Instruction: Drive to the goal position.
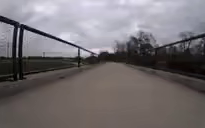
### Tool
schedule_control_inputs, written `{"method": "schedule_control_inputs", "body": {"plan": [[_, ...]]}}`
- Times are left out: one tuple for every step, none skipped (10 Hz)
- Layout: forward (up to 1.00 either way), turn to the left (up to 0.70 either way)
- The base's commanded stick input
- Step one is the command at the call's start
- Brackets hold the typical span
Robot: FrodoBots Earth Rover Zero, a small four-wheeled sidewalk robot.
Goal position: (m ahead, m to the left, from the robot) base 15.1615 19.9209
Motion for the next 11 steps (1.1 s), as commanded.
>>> {"method": "schedule_control_inputs", "body": {"plan": [[1.00, 0.00], [1.00, 0.00], [1.00, 0.00], [1.00, 0.00], [1.00, 0.00], [1.00, 0.00], [1.00, 0.00], [1.00, 0.00], [1.00, -0.27], [1.00, -0.27], [1.00, -0.27]]}}
